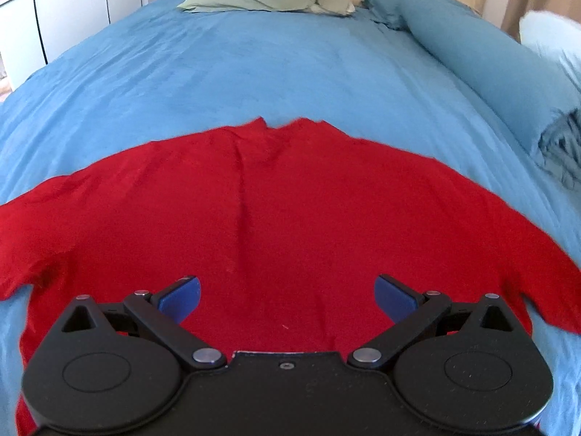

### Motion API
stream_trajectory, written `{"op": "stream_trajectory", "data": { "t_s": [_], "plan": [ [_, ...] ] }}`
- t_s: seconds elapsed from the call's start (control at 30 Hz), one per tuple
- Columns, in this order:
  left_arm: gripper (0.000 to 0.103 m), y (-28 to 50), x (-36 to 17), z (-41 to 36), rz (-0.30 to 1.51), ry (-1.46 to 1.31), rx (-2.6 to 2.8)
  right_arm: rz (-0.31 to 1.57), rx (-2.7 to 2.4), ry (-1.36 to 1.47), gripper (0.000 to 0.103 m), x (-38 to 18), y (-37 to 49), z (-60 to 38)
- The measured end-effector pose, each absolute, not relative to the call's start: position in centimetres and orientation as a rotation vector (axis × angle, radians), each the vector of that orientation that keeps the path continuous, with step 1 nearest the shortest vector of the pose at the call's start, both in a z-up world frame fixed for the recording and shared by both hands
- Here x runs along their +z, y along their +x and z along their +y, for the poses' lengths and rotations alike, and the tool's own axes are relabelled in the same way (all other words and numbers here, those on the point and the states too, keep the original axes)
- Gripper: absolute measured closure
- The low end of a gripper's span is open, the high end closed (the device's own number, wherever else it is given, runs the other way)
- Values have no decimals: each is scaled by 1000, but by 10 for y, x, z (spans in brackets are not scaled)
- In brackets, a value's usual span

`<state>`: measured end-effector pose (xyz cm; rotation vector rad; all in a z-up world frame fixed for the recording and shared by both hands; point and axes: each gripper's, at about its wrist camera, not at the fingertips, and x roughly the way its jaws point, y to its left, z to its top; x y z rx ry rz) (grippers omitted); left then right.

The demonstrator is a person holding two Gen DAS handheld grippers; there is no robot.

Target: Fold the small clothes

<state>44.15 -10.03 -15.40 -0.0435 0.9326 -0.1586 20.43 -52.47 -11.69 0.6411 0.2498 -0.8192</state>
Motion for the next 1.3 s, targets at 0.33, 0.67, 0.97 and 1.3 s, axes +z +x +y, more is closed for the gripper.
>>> {"op": "stream_trajectory", "data": {
  "t_s": [0.33, 0.67, 0.97, 1.3],
  "plan": [
    [0, 448, -128, -15, 877, -104, -94, 262, -150, 487, 83, -92, 376, -319],
    [0, 439, -138, 56, 884, -106, -33, 563, 16, 196, 83, -207, 420, -156],
    [0, 448, -145, 56, 857, -164, -88, 563, 54, 3, 55, -219, 411, -127],
    [0, 451, -144, 13, 823, -189, -236, 487, 81, -7, 0, -184, 354, -195]
  ]
}}
